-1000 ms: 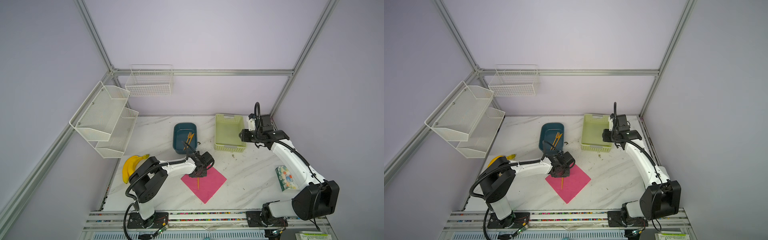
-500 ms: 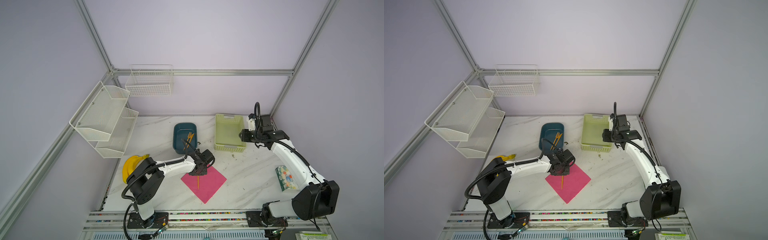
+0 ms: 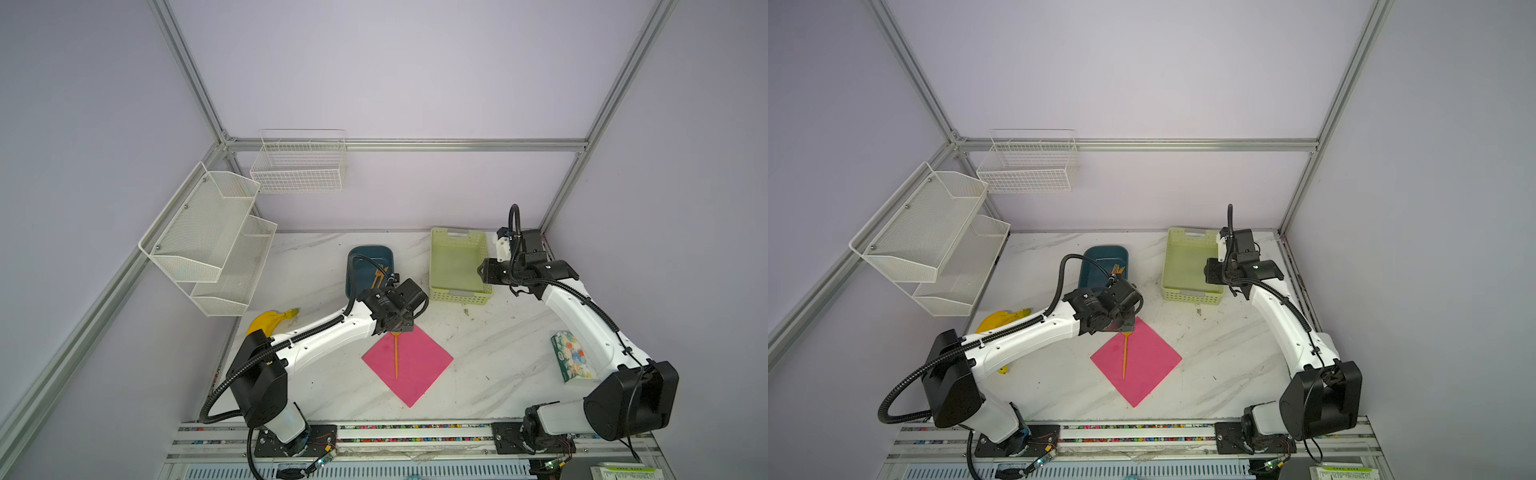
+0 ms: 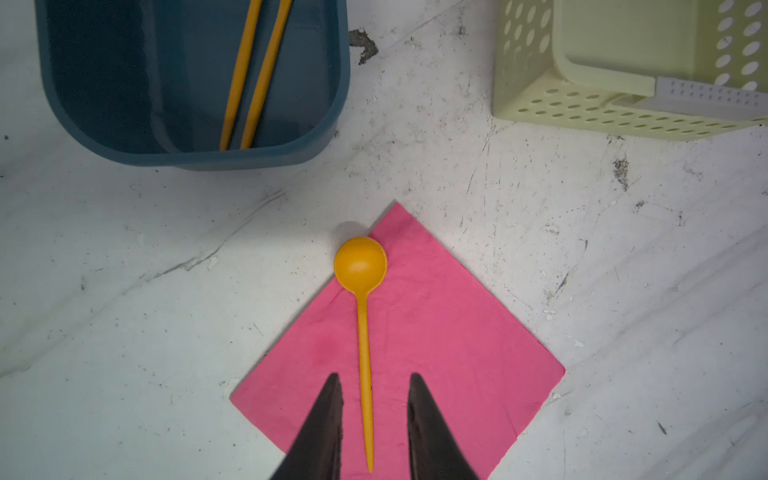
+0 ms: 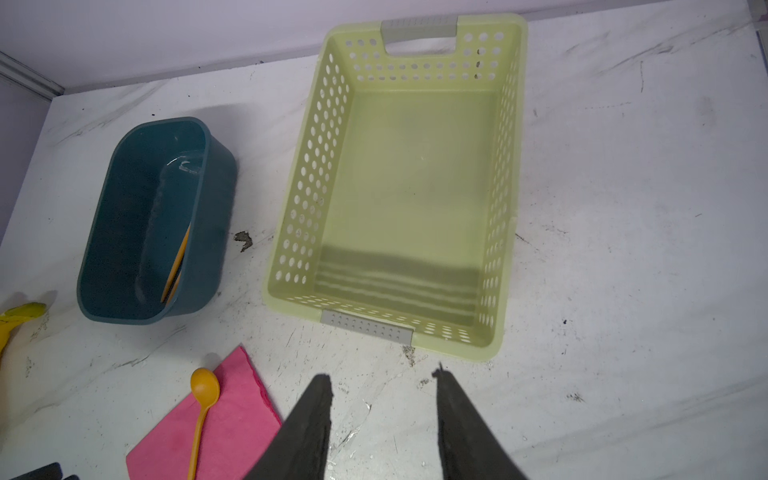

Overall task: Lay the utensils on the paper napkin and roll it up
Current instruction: 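Open the left gripper and lift it off the yellow spoon, then move the left gripper over the teal tub above the yellow fork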

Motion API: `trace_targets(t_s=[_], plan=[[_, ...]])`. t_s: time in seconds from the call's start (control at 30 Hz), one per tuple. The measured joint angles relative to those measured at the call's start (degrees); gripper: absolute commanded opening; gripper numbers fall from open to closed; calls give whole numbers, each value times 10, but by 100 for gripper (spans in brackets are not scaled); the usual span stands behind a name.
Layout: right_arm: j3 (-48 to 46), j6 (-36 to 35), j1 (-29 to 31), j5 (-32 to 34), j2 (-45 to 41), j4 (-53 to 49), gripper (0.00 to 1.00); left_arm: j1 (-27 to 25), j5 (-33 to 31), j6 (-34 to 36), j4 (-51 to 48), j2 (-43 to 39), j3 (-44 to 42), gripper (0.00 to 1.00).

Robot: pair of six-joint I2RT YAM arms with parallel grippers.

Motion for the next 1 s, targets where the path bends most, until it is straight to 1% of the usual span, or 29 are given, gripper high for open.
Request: trace_targets(t_s=[0.23, 0.3, 0.43, 0.53, 0.7, 1.0], plan=[[0, 2, 0, -16, 0, 0, 43, 56, 3, 62, -24, 0, 19, 28], [0, 4, 0, -21, 0, 0, 43, 73, 6, 82, -29, 0, 27, 30], [0, 11, 0, -22, 0, -2, 42, 106, 16, 126, -36, 8, 54, 30], [0, 14, 0, -22, 0, -3, 42, 134, 28, 163, -37, 36, 88, 33], [5, 20, 0, -20, 0, -7, 41, 176, 45, 216, -40, 97, 127, 32], [21, 24, 1, -10, 2, -8, 40, 215, 81, 289, -42, 207, 202, 31]])
